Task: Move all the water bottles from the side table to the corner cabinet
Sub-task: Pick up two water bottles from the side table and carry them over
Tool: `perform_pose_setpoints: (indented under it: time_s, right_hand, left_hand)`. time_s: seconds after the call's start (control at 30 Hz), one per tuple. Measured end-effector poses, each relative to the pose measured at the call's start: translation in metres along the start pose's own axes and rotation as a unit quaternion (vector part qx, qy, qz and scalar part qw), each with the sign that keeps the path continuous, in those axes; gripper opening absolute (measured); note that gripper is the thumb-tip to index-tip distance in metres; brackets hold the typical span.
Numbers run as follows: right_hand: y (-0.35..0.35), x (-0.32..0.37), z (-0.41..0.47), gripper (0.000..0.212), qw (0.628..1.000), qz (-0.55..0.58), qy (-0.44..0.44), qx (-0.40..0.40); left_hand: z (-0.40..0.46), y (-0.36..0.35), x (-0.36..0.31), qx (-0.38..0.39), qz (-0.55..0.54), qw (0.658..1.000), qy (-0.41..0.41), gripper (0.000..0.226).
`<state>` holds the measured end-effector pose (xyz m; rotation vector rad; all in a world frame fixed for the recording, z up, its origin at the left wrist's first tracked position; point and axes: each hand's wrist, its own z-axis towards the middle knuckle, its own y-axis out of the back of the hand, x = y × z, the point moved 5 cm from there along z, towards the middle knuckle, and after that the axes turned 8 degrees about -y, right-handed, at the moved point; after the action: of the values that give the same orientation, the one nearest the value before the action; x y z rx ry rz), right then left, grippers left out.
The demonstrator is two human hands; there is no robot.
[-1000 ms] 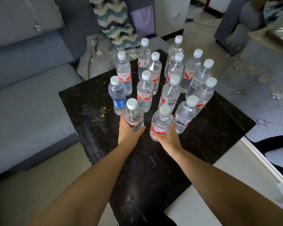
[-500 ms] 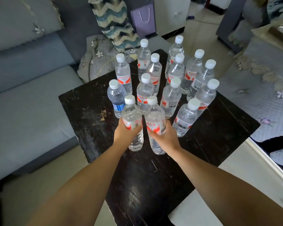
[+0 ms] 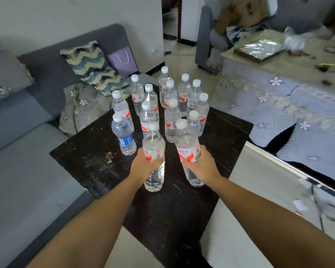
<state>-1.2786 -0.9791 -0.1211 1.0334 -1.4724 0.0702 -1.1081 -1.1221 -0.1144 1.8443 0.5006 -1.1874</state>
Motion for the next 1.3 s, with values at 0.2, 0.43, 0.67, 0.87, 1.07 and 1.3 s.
perform_pose_setpoints:
  time_s: [0.2, 0.43, 0.67, 0.87, 1.07, 1.3]
  right_hand:
    - [0.064, -0.021, -0.048, 0.061, 0.995, 0.033, -0.029, -0.092]
    - [0.163, -0.08, -0.121, 0.052, 0.971, 0.069, -0.078, -0.213]
    - [0.258, -0.172, -0.208, 0.061, 0.927, 0.08, -0.187, -0.315]
    - [0.336, -0.26, -0.294, 0.07, 0.865, 0.103, -0.281, -0.403]
    - [0.411, -0.335, -0.374, 0.068, 0.812, 0.128, -0.336, -0.46]
    - [0.468, -0.4, -0.486, 0.066, 0.73, 0.162, -0.391, -0.536]
  left_hand:
    - [-0.03, -0.047, -0.044, 0.117, 0.028, 0.99, -0.075, 0.061]
    - [-0.073, -0.143, -0.104, 0.259, 0.071, 0.951, -0.15, 0.058]
    - [-0.144, -0.275, -0.153, 0.381, 0.101, 0.896, -0.204, 0.056]
    - [-0.237, -0.388, -0.187, 0.469, 0.101, 0.845, -0.235, 0.057]
    - [-0.328, -0.48, -0.217, 0.52, 0.133, 0.799, -0.271, 0.059]
    - [-0.438, -0.58, -0.245, 0.589, 0.167, 0.721, -0.323, 0.056]
